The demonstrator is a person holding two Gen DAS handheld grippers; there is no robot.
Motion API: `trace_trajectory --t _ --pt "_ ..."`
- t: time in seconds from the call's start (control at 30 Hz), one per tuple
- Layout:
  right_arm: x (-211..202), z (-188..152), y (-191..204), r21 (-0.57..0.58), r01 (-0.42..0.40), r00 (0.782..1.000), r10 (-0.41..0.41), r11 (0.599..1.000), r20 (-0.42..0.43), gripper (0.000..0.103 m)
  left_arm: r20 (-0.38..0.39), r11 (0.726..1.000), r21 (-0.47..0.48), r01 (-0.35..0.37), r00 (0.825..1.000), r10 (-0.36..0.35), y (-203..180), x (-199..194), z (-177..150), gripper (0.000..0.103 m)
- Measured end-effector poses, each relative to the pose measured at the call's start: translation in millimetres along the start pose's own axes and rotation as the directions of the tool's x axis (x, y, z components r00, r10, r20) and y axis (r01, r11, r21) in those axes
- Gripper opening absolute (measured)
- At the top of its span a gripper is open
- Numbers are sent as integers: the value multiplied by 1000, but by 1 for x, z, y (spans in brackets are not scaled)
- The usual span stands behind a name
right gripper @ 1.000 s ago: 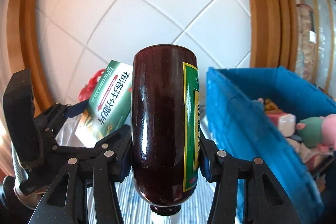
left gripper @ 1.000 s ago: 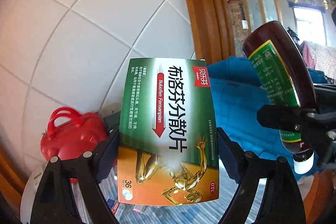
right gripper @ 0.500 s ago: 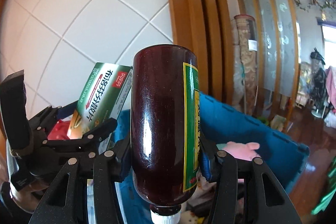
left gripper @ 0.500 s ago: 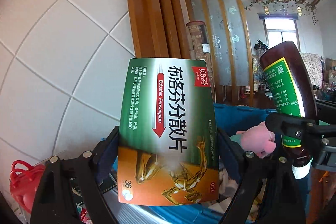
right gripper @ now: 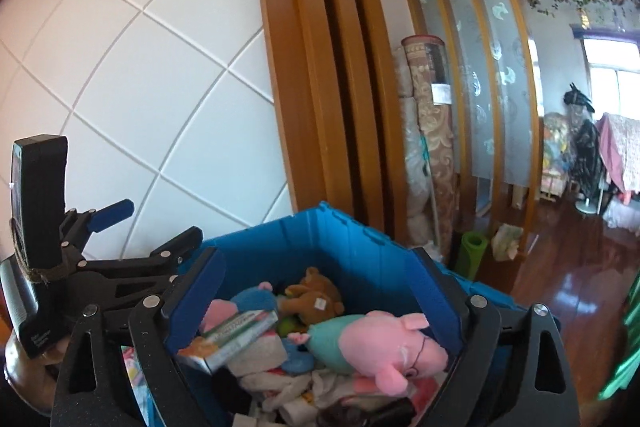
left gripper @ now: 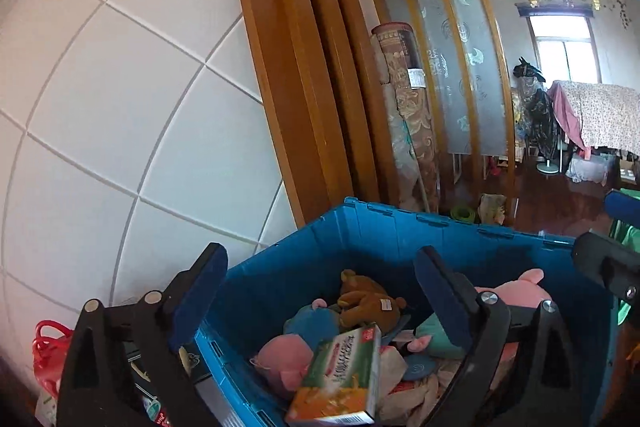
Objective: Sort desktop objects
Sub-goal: 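Open both tools to drop the box and bottle into the crate, then move both tools back to the remaining items on the bed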
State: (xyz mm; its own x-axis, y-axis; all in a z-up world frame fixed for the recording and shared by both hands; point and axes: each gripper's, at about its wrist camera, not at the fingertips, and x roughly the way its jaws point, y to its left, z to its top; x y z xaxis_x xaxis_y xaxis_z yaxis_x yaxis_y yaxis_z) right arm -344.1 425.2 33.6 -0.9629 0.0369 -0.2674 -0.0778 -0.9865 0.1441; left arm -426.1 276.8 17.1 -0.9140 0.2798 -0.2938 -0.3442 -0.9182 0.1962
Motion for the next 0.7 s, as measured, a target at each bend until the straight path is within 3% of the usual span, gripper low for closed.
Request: trace_trajectory --t 0.27,0.7 --pt "11 2 -16 20 -49 998 50 999 -24 93 -19 999 -7 -35 999 35 -4 9 1 98" --pt "12 -3 2 7 -104 994 104 995 -43 94 -30 994 -51 -97 995 95 20 -11 -23 98"
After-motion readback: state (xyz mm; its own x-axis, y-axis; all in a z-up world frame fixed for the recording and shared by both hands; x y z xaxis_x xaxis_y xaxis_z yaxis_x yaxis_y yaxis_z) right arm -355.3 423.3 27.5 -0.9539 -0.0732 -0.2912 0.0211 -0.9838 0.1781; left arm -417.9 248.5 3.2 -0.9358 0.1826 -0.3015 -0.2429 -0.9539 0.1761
